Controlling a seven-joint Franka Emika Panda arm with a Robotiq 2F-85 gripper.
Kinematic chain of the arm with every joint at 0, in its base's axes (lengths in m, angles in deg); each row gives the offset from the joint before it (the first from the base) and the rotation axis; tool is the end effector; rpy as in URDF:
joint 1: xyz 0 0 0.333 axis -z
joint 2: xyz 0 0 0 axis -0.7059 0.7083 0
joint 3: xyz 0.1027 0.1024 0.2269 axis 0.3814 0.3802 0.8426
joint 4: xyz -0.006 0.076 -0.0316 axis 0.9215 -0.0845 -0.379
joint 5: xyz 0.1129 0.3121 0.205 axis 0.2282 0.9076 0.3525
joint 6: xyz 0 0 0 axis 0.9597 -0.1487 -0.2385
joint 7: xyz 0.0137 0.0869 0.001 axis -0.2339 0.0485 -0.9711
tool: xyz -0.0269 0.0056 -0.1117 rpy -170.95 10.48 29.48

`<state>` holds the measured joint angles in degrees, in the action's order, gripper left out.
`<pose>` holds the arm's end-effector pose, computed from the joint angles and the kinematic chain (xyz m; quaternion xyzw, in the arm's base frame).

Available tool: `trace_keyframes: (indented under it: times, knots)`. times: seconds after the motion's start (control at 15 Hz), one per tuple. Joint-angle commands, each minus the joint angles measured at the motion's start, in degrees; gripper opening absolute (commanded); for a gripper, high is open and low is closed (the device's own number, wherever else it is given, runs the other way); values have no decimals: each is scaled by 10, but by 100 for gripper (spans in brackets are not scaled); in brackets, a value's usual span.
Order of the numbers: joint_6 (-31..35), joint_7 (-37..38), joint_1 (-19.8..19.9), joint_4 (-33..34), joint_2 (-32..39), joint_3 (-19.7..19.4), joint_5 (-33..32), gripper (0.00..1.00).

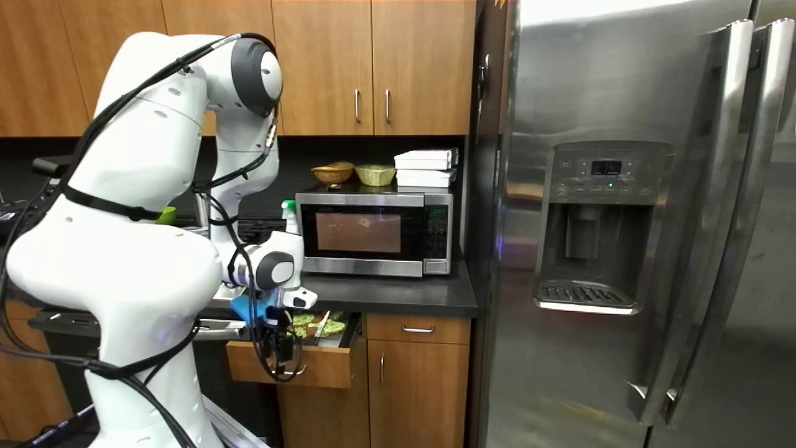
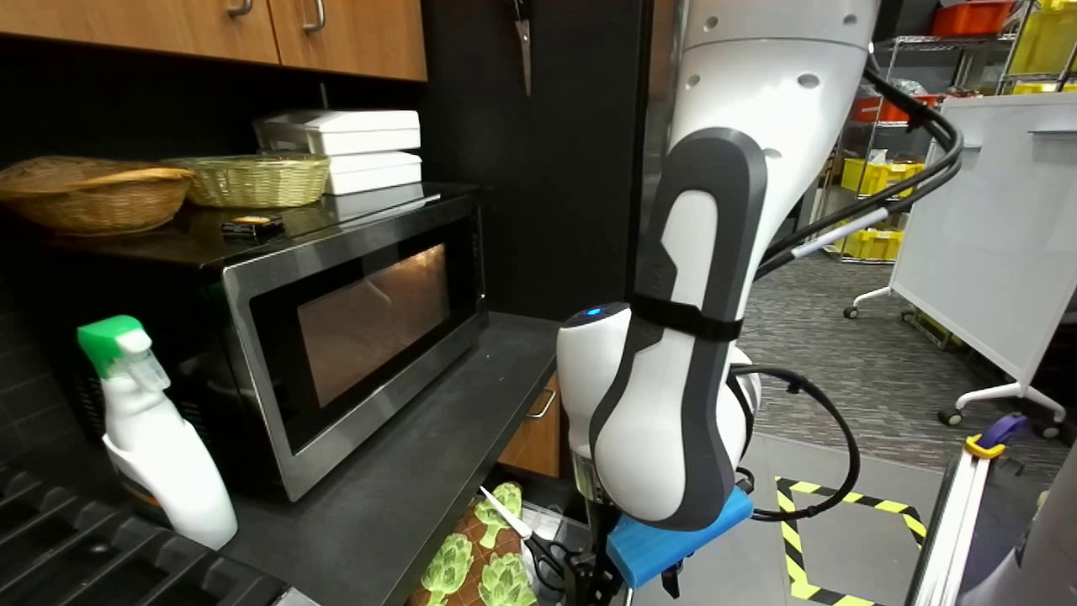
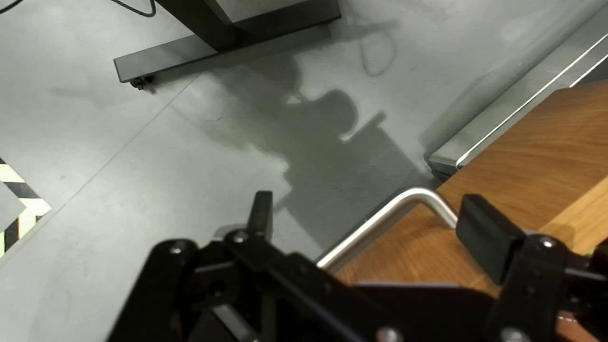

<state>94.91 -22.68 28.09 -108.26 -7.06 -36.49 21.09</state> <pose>0.3194 0.1521 0.0337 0.9818 -0.1468 -0.1202 0.0078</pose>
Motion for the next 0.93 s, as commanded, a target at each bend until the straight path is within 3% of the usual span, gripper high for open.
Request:
trace_keyframes:
  times: [0.0, 0.4, 0.87]
  knots:
    - [2, 19, -21, 32, 7, -13, 12, 100]
    - [-22, 40, -41, 63, 5, -27, 5, 100]
    - [-106, 70, -54, 137, 21, -43, -13, 100]
